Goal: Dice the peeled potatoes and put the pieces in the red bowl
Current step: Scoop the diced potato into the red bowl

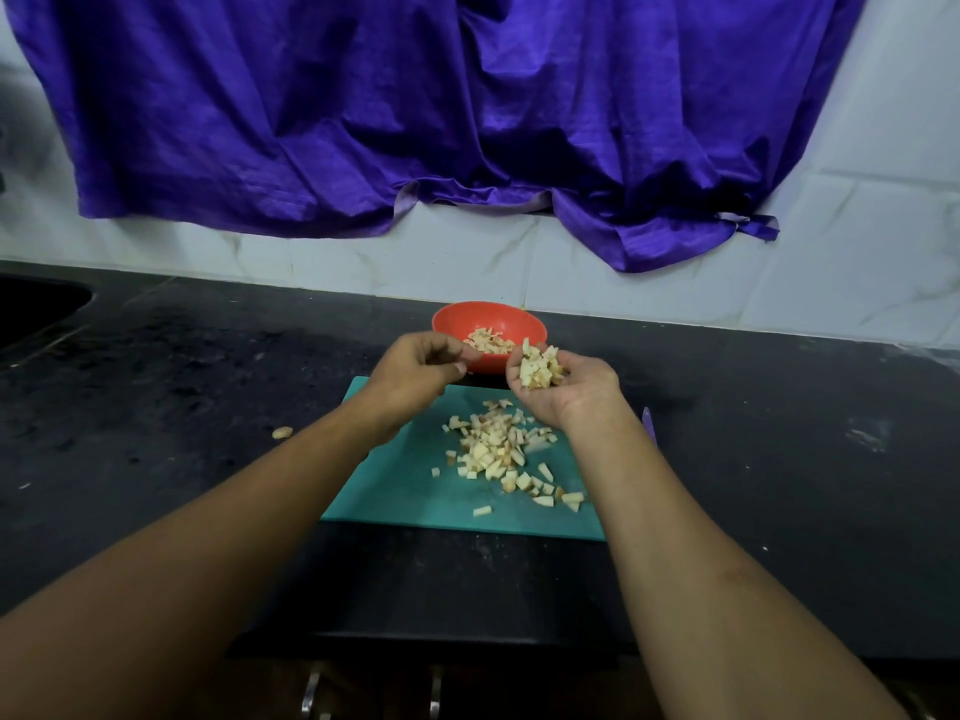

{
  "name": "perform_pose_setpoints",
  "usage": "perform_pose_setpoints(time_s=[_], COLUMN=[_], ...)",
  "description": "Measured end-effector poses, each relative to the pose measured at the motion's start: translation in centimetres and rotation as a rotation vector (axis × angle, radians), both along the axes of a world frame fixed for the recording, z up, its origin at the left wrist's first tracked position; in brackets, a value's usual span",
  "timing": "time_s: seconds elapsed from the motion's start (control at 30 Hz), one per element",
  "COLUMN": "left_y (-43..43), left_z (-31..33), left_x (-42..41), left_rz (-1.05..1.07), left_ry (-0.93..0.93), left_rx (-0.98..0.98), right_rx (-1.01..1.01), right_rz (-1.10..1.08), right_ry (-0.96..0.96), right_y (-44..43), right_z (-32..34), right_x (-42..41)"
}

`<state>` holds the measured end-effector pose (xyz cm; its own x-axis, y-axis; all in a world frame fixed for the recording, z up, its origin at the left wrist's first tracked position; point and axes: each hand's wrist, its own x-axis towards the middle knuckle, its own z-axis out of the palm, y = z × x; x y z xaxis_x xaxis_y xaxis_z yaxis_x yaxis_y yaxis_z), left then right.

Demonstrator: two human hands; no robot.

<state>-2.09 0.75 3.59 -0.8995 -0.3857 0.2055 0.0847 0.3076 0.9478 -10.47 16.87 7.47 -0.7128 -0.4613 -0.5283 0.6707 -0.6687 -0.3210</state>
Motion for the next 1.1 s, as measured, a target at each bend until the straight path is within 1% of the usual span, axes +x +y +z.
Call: perform_pose_setpoints(time_s=[0.2,0.33,0.43,0.53,0.67,0.7,0.8,0.83,0.93,0.97,1.0,1.07,1.1], left_y=[-1.3,-2.2,-2.5,-2.6,-2.6,-2.5,-2.5,-2.5,-2.5,-2.6,-2.7,-2.7,-2.5], left_z=[-2.2,-3.7,-5.0,-5.3,-5.3,-5.3,-5.3,-5.3,-5.3,-5.4,-5.4,-5.4,-5.2], left_x=[-2.0,-3.2,-3.4,-3.5,-3.5,-3.4,-3.4,-3.4,-3.4,-3.5,-3.5,-3.4,-3.3], left_rz=[0.036,0.073,0.082,0.062,0.057,0.059,0.067,0.067,0.065,0.066,0.066,0.059,0.049], left_ry=[-0.010,0.022,0.067,0.081,0.077,0.074,0.070,0.069,0.067,0.066,0.065,0.064,0.059], left_rx=[0.067,0.091,0.125,0.129,0.111,0.107,0.106,0.107,0.100,0.098,0.097,0.094,0.093], right_rx=[0.026,0.168,0.242,0.454,0.816,0.884,1.048,1.116,1.333,1.345,1.317,1.208,1.142], right_rz=[-0.047,-0.057,-0.012,0.153,0.376,0.399,0.334,0.362,0.617,0.623,0.582,0.495,0.490], right_ry=[0.058,0.130,0.192,0.343,0.642,0.719,0.931,0.993,1.114,1.136,1.149,1.132,1.099], right_y=[-3.1,-5.6,-7.7,-9.4,-10.2,-10.2,-10.5,-10.5,-10.0,-9.8,-9.4,-8.4,-7.5], right_z=[2.6,3.9,3.5,2.2,1.9,2.1,2.2,2.0,1.8,1.9,2.2,3.1,3.7], right_x=[-4.7,-7.8,-10.0,-11.7,-12.2,-12.0,-11.8,-11.8,-11.1,-11.1,-11.1,-11.0,-10.8])
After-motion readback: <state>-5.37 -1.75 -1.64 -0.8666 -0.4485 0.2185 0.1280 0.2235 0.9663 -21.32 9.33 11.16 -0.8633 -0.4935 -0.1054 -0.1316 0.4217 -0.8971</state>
